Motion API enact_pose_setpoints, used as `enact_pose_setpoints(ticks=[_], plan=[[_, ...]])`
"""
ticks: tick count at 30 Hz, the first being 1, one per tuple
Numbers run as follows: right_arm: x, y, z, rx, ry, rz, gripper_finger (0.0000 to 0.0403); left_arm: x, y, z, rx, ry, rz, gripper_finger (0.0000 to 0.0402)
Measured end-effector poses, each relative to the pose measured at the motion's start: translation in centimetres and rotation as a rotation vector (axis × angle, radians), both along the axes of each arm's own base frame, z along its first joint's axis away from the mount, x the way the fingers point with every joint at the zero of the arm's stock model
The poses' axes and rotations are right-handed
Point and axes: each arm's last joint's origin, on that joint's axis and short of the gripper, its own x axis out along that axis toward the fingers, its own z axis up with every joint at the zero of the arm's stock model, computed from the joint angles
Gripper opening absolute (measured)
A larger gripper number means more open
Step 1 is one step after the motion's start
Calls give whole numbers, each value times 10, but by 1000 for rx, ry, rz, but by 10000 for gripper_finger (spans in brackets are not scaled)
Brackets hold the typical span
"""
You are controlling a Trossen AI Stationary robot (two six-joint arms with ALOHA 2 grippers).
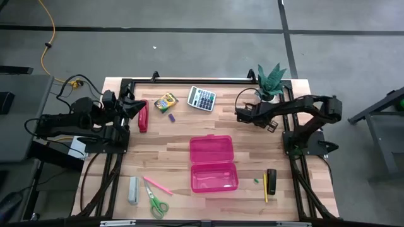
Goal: Pack school essentials
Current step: Put the blue eraser into the pink supply box
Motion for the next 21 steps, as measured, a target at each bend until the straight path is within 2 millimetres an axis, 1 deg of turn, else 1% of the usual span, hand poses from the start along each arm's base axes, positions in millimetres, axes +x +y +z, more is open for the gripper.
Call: enact_pose_setpoints(ticks=[5,8,10,12,15,17,21], plan=[[-2,21,25,-25,-102,138,102,0,0,0,0,0,0,1],[-5,35,40,-5,-162,248,102,0,0,0,0,0,0,1],[-8,43,48,-5,-182,318,103,0,0,0,0,0,0,1],[-16,47,54,-19,-167,326,103,0,0,0,0,0,0,1],[-28,49,56,-55,-104,239,103,0,0,0,0,0,0,1],[-32,48,55,-70,-77,184,103,0,0,0,0,0,0,1],[-31,47,37,-91,-100,177,103,0,0,0,0,0,0,1]])
